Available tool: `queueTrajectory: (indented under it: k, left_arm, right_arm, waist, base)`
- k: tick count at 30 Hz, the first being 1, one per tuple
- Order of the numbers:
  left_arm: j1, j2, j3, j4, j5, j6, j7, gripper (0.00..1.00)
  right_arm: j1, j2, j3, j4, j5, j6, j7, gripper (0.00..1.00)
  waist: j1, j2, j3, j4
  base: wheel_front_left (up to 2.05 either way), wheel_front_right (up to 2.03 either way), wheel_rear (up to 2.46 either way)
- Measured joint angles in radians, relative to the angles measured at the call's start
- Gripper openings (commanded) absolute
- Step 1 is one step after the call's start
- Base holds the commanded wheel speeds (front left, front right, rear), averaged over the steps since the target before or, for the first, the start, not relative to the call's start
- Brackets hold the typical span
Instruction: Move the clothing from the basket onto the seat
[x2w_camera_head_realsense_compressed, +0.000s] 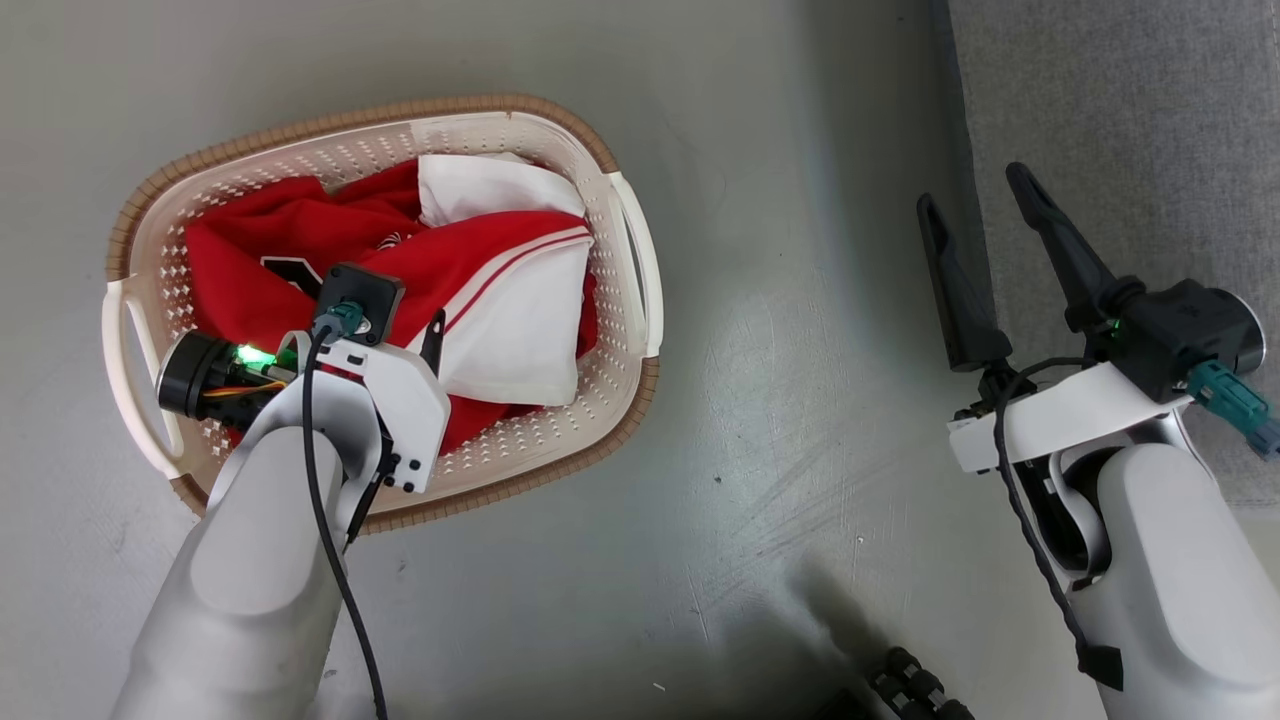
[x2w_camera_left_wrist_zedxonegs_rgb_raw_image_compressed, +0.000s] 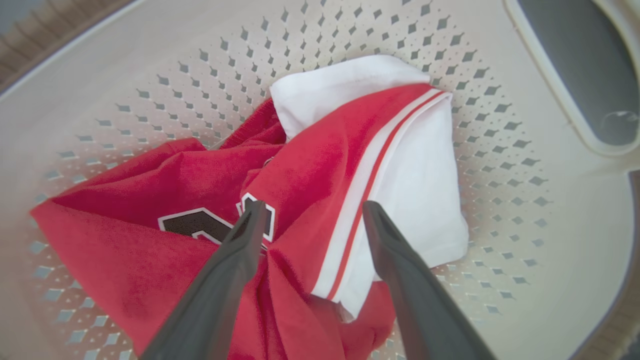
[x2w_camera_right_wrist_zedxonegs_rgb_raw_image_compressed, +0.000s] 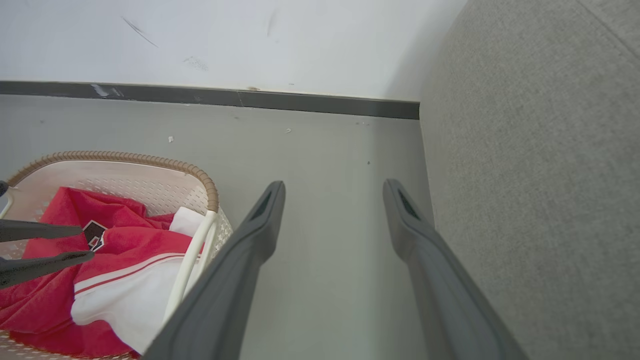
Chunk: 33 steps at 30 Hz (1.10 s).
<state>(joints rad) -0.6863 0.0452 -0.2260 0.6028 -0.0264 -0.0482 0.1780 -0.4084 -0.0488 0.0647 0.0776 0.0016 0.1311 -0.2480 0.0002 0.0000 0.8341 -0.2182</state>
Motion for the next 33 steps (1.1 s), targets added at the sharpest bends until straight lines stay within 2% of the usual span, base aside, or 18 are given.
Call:
queueTrajectory:
  k: [8, 24, 25, 26, 27, 28, 33]
  left_arm:
    - [-0.005, 0.006, 0.0, 0.033, -0.01, -0.017, 0.025, 1.0]
    - [-0.047, 0.028, 0.036, 0.084, -0.043, -0.017, 0.041, 1.0]
    - [-0.048, 0.029, 0.037, 0.087, -0.043, -0.017, 0.041, 0.94]
    - [-0.051, 0.03, 0.037, 0.09, -0.043, -0.017, 0.04, 0.6]
    - [-0.055, 0.029, 0.037, 0.093, -0.044, -0.018, 0.04, 0.2]
    - [-0.06, 0.028, 0.037, 0.096, -0.044, -0.019, 0.04, 0.0]
    - [-0.066, 0.022, 0.029, 0.105, -0.052, -0.03, 0.022, 0.0]
  right_arm:
    - [-0.03, 0.0, 0.005, 0.0, 0.017, 0.0, 0.0, 1.0]
    - [-0.049, 0.001, 0.009, 0.002, 0.041, 0.0, 0.0, 1.0]
    - [-0.051, 0.001, 0.008, 0.002, 0.041, 0.0, 0.0, 1.0]
    - [-0.052, 0.001, 0.007, 0.002, 0.041, 0.0, 0.0, 1.0]
    - [-0.052, 0.001, 0.006, 0.002, 0.041, 0.0, 0.0, 1.0]
    - [-0.052, 0.002, 0.003, 0.002, 0.041, 0.0, 0.0, 1.0]
    - [-0.061, 0.002, -0.01, 0.007, 0.041, 0.0, 0.0, 1.0]
  waist:
    - [0.0, 0.0, 0.036, -0.014]
    - [0.0, 0.0, 0.095, -0.032]
    - [0.0, 0.0, 0.098, -0.033]
    - [-0.0001, 0.0, 0.1, -0.033]
    - [0.0, 0.0, 0.102, -0.034]
    - [0.0, 0.0, 0.104, -0.034]
    - [-0.0001, 0.0, 0.101, -0.03]
  base:
    - [0.0, 0.0, 0.0]
    - [0.0, 0.0, 0.0]
    - [0.0, 0.0, 0.0]
    - [0.0, 0.0, 0.0]
    - [0.0, 0.0, 0.0]
    - [0.0, 0.0, 0.0]
    - [0.0, 0.0, 0.0]
